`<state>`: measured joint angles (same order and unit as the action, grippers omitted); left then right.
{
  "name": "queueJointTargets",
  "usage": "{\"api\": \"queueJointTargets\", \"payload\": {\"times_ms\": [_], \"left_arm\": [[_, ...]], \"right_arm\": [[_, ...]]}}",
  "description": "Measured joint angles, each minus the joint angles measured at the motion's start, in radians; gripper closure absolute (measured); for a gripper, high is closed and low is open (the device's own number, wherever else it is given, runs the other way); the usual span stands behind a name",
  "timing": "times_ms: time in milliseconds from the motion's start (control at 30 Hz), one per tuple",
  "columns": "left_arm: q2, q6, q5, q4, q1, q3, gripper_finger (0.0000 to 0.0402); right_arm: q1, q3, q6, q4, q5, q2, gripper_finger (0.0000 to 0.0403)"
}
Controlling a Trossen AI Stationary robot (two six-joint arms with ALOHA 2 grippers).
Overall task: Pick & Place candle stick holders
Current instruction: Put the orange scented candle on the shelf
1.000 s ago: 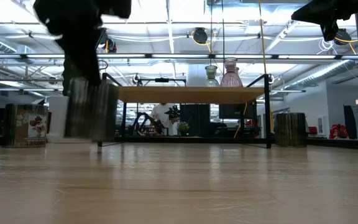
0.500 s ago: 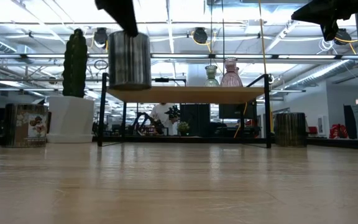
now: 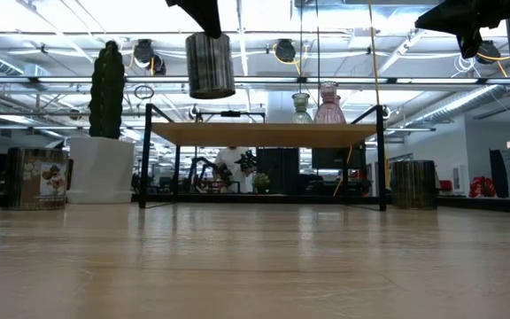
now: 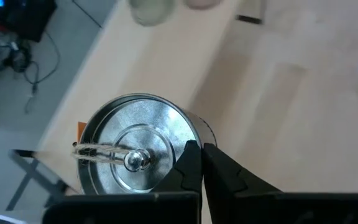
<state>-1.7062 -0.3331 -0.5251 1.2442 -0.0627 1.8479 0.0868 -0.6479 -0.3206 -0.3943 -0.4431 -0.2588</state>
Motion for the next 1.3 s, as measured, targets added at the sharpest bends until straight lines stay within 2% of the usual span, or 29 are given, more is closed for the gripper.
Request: {"api": "queueJointTargets", "payload": {"times_ms": [333,733,900,1300], "left_arm": [[-0.001,0.160,0.024,-0.028,0.225,0.028,0.0402],[-0.002,0.237,0.101,-0.104,0.424,0.028,0.0402],[-0.014,0.252,0.135,-0.130,0.477,0.028,0.0402],[-0.097,0.257,0.183,-0.143,0.515,0.028,0.0401]], "right_arm": [[0.000,0.000,0.000,0.000,0.000,0.000,0.0399],[0.000,0.000,0.000,0.000,0.000,0.000,0.0399],[0.000,0.000,0.000,0.000,0.000,0.000,0.0399],[0.000,0.000,0.002,-0.001,-0.004,0.000,0.0399]]}}
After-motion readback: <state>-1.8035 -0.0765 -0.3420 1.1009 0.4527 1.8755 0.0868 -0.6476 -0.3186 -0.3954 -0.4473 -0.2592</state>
